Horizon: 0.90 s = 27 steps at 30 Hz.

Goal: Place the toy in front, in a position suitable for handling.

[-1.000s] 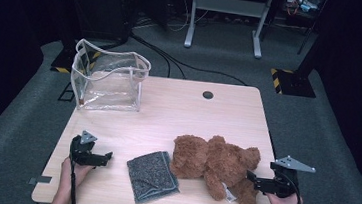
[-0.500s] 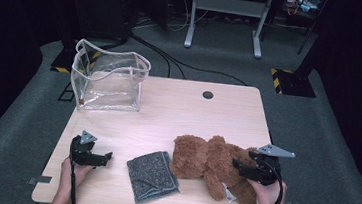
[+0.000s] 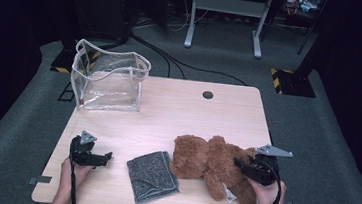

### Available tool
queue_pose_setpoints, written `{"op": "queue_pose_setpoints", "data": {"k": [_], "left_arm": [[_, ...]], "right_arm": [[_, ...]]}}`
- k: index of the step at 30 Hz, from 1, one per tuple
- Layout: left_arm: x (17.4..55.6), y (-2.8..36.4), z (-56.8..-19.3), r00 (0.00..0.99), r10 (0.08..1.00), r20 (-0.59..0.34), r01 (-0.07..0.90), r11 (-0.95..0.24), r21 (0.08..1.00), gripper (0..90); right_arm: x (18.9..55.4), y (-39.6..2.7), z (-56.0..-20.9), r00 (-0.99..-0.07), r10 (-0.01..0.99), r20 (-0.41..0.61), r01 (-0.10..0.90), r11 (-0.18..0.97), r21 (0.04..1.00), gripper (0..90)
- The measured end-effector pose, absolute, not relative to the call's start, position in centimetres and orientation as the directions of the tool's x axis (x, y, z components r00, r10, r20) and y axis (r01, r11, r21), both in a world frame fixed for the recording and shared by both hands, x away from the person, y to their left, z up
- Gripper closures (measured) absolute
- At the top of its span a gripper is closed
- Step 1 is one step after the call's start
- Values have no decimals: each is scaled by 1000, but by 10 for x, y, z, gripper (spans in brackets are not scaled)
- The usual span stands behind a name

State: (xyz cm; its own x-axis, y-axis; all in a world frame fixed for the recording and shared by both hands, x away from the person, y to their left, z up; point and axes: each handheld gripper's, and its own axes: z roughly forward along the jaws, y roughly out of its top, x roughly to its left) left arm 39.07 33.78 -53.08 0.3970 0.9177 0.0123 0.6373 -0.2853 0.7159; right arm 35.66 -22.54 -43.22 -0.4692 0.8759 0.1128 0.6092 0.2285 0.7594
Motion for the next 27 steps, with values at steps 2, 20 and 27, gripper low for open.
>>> {"op": "queue_pose_setpoints", "data": {"k": [2, 20, 27], "left_arm": [[391, 337, -531, 393, 919, 12, 635, -281, 720, 15], [390, 337, -532, 387, 922, 9, 633, -273, 725, 21], [390, 337, -532, 386, 922, 9, 633, -272, 725, 22]], "right_arm": [[356, -225, -432, -468, 877, 107, 611, 233, 756, 646], [364, -216, -414, -488, 869, 84, 542, 227, 809, 794], [377, -209, -406, -495, 867, 59, 514, 238, 824, 799]]}}
